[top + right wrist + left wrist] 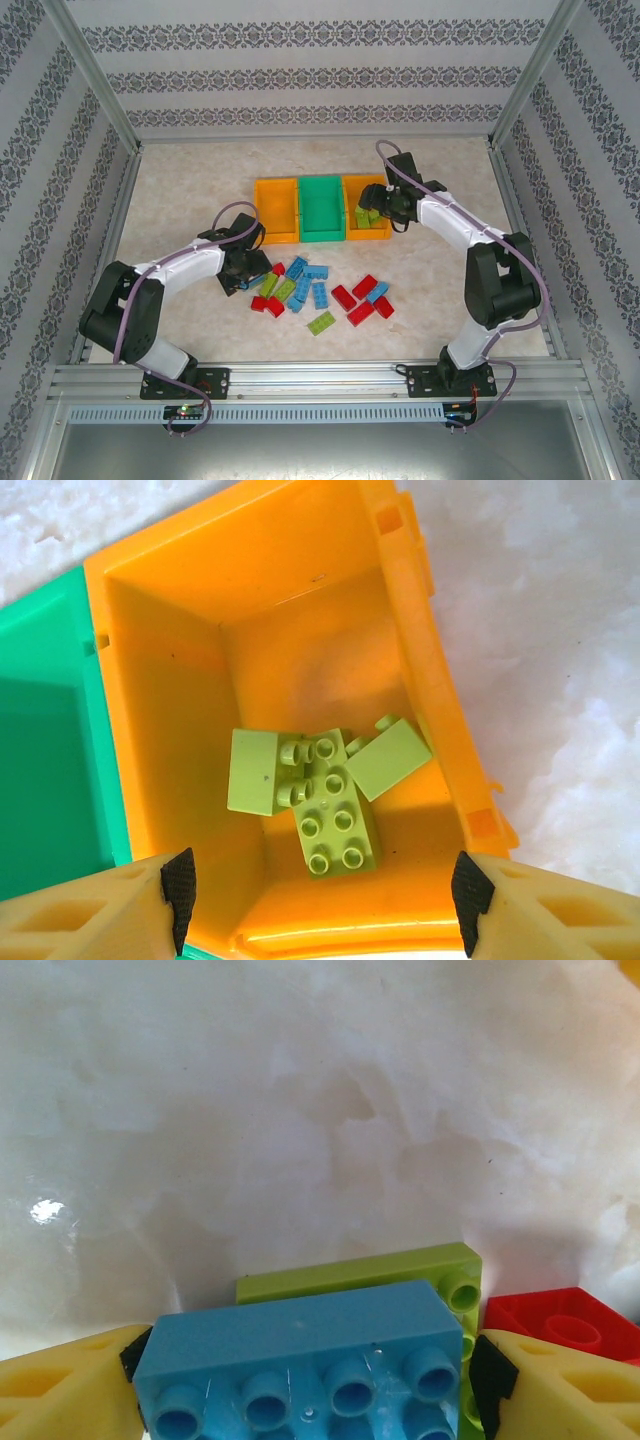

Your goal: Sort the legos into containers by color

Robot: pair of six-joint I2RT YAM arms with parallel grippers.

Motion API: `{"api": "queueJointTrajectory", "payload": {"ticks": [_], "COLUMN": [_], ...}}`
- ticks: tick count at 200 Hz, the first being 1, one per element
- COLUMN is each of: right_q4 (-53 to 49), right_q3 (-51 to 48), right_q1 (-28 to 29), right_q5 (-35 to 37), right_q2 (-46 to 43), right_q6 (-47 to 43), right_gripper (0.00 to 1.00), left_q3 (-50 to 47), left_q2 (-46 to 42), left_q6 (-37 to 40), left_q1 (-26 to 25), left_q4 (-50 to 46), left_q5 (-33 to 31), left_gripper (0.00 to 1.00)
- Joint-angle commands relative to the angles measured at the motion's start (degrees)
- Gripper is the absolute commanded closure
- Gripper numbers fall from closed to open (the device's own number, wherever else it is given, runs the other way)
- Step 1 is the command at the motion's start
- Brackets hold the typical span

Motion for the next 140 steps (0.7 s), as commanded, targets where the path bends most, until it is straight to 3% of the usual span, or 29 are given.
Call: {"api": "queueJointTrajectory", "payload": {"ticks": [1, 45, 140], "right_q4": [-0.29, -0.52, -0.62], "right_q3": [-0.95, -1.52, -4.34], "right_q1": [-0.34, -0.3, -0.39], "right_q5": [0.08, 0.33, 1.38], "right_q2": [-1.82, -2.4, -5.32], "right_q6": [-0.58, -0.89, -1.15], "right_gripper": [0.29, 0.29, 0.28], "left_q3": [0.52, 0.35, 2.82], "left_q2": [0.45, -0.71, -9.83], "left_q6": [1.3, 1.49, 4.03], "left_q1": [0.92, 0.87, 0.84], "left_q4": [0.9, 0.79, -4.71], "left_q5": [0.44, -0.08, -4.19], "left_gripper": [0.22, 0.36, 0.39]}}
